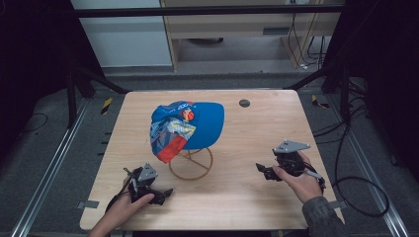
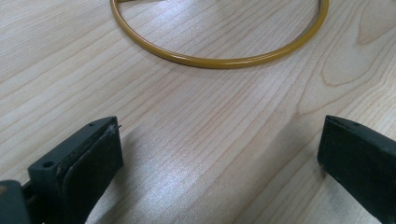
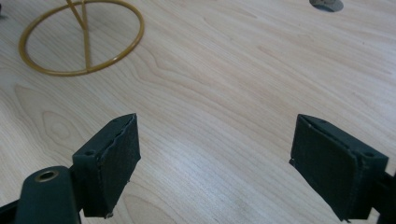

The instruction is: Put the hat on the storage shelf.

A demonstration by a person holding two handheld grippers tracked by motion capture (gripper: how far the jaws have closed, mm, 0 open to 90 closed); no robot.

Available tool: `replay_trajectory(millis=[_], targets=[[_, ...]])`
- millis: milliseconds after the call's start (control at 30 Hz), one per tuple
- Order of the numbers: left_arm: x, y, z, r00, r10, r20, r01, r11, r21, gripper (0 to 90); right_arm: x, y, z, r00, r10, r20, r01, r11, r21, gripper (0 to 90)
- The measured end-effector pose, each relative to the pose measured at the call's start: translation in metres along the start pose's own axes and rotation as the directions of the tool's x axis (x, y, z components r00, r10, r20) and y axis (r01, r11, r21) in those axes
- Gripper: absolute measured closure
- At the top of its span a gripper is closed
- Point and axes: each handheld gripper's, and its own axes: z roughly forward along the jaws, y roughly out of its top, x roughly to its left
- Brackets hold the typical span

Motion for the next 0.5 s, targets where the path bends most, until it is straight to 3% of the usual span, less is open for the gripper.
replay_trajectory(millis=[500], targets=[[0.000,0.000,0.000,1.0000,0.000,0.000,0.000,1.0000,0.000,0.0,0.007,-0.017,0.022,0.9997,0.024,-0.010,-0.024,1.000,0.011,15.4]])
